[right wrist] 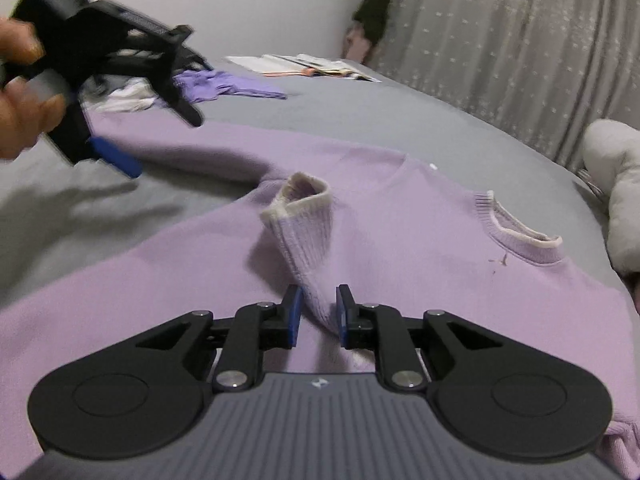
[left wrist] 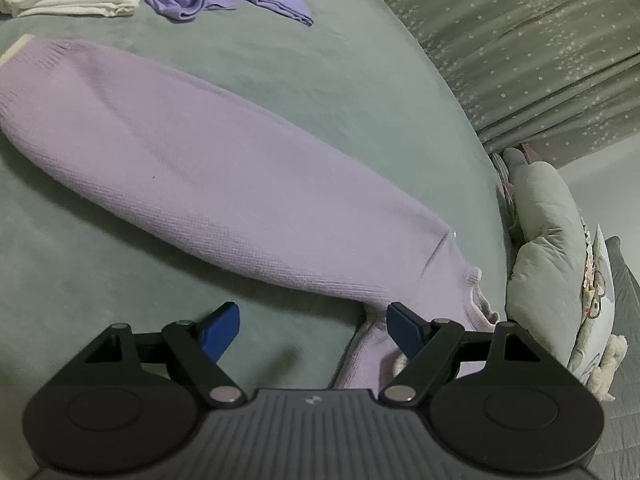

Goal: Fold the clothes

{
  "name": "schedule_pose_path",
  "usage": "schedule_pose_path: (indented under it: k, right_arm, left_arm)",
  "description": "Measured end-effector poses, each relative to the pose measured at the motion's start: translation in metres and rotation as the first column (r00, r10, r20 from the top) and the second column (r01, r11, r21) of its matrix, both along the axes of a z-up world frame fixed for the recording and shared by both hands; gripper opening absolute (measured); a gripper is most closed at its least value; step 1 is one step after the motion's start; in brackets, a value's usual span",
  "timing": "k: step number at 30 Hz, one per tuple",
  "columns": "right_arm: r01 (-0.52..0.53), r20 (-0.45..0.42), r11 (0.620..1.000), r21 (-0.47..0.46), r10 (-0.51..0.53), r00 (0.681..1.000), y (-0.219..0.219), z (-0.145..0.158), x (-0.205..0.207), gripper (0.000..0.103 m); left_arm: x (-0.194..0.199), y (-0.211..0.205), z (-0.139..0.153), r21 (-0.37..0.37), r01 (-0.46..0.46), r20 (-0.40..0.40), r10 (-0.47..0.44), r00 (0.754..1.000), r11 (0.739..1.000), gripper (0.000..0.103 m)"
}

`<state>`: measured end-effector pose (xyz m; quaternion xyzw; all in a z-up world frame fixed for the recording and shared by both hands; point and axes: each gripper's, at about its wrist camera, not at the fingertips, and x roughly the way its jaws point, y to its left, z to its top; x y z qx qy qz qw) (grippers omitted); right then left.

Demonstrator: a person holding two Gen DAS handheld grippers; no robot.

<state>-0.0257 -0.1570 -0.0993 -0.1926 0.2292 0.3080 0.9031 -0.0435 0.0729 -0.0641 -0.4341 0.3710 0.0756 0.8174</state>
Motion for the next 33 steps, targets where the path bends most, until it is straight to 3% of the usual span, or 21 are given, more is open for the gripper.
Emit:
schedule_pose_path:
  k: [4,7,8,11,13,15,17,21,27,29,31,33]
  right_arm:
    - [-0.102,-0.055,0.992,0.076,0.106,0.993,-0.004,0.011,0.003,0.022]
    - [0.003,-0.024,0.989,0.149,0.001,1.0,-0.011,0.021,0.012,0.022]
    - [0.102,-0.035,0.967,0.234,-0.096,0.995,-0.02,0.028,0.026,0.023]
    - [0.249,-0.117,0.898,0.363,-0.221,0.968,-0.028,0.035,0.058,0.024]
    - [0.249,-0.192,0.915,0.318,-0.195,0.962,-0.013,0.027,0.076,0.024]
    - [0.181,-0.261,0.964,0.196,-0.127,0.957,0.016,0.009,0.084,0.024]
    - [0.113,-0.198,0.987,0.116,-0.089,0.976,0.036,0.001,0.07,0.026]
    - [-0.015,-0.286,0.974,0.228,0.082,0.955,0.027,0.007,0.051,0.026]
    - [0.135,-0.185,0.953,0.27,-0.087,0.979,-0.012,0.021,0.047,0.03]
    - [0.214,-0.196,0.948,0.237,-0.169,0.966,-0.02,0.015,0.053,0.038]
    - [0.241,-0.201,0.958,0.158,-0.207,0.957,-0.026,0.005,0.056,0.038]
    - [0.23,-0.21,0.953,0.196,-0.188,0.959,-0.046,0.003,0.054,0.038]
  left_arm:
    - [0.002,-0.002,0.003,0.013,0.007,0.005,-0.007,1.0,1.0,0.081]
    - [0.003,-0.002,0.003,0.013,0.011,0.006,-0.011,1.0,1.0,0.081]
    - [0.004,-0.003,0.003,0.013,0.012,0.008,-0.012,1.0,1.0,0.081]
    - [0.006,-0.005,0.004,0.024,0.018,0.014,-0.018,1.0,1.0,0.081]
    - [0.007,-0.007,0.003,0.032,0.028,0.012,-0.029,1.0,0.999,0.081]
    - [0.008,-0.008,0.0,0.036,0.036,0.004,-0.037,0.999,0.999,0.081]
    - [0.009,-0.008,-0.001,0.036,0.041,-0.004,-0.041,0.999,0.999,0.081]
    - [0.01,-0.007,-0.003,0.054,0.052,-0.023,-0.051,0.998,0.997,0.081]
    - [0.005,0.001,-0.007,0.053,-0.008,-0.046,0.01,0.999,0.999,0.081]
    - [0.003,0.004,-0.008,0.052,-0.032,-0.054,0.035,0.998,0.998,0.081]
    - [-0.002,0.01,-0.01,0.03,-0.063,-0.057,0.065,0.996,0.998,0.081]
    - [-0.008,0.02,-0.011,-0.004,-0.095,-0.055,0.095,0.994,0.995,0.081]
